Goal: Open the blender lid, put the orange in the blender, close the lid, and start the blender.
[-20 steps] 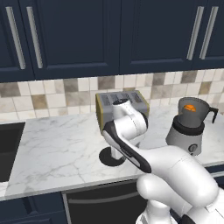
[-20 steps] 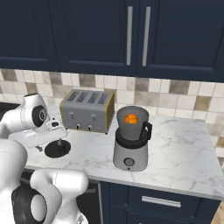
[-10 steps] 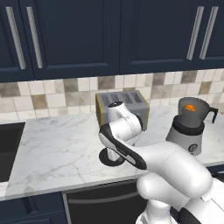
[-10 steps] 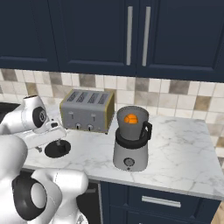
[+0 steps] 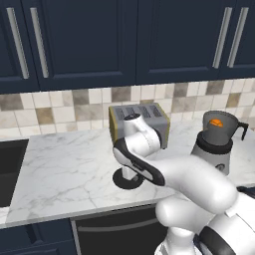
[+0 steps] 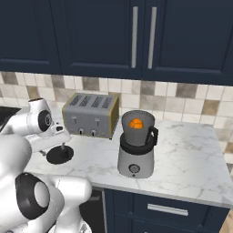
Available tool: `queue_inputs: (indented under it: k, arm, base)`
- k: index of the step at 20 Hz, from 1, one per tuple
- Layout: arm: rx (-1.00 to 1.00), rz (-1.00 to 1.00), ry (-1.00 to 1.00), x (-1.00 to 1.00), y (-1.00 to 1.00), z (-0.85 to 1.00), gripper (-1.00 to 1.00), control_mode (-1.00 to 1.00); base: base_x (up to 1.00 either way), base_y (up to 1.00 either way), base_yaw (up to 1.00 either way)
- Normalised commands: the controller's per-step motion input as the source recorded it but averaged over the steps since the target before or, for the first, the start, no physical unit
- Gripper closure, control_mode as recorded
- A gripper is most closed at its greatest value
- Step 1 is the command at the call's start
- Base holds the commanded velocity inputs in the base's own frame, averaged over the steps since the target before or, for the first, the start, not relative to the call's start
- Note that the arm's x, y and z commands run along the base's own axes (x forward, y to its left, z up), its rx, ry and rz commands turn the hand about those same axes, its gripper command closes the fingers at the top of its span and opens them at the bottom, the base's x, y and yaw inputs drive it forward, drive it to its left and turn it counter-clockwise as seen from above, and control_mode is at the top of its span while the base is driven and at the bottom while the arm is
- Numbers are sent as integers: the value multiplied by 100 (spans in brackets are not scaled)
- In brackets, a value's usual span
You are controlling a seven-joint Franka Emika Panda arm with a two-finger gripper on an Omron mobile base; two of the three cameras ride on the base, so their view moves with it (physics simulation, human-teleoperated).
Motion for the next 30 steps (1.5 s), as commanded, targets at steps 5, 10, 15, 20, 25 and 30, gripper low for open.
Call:
queue_inputs:
  k: [5, 10, 15, 20, 25, 30]
  arm:
    - [1, 3, 1, 16, 0, -17, -100, -100]
    - [0, 2, 3, 19, 0, -23, -100, -100]
    - [0, 2, 3, 27, 0, -16, -100, -100]
    - [0, 2, 3, 26, 0, -3, -100, -100]
    - [0, 1, 5, 22, 0, -11, -100, -100]
    - [0, 1, 7, 17, 0, -21, -100, -100]
  base:
    - [0, 0, 0]
    - [0, 0, 0]
    - [0, 0, 0]
    - [0, 0, 0]
    - [0, 0, 0]
    - [0, 0, 0]
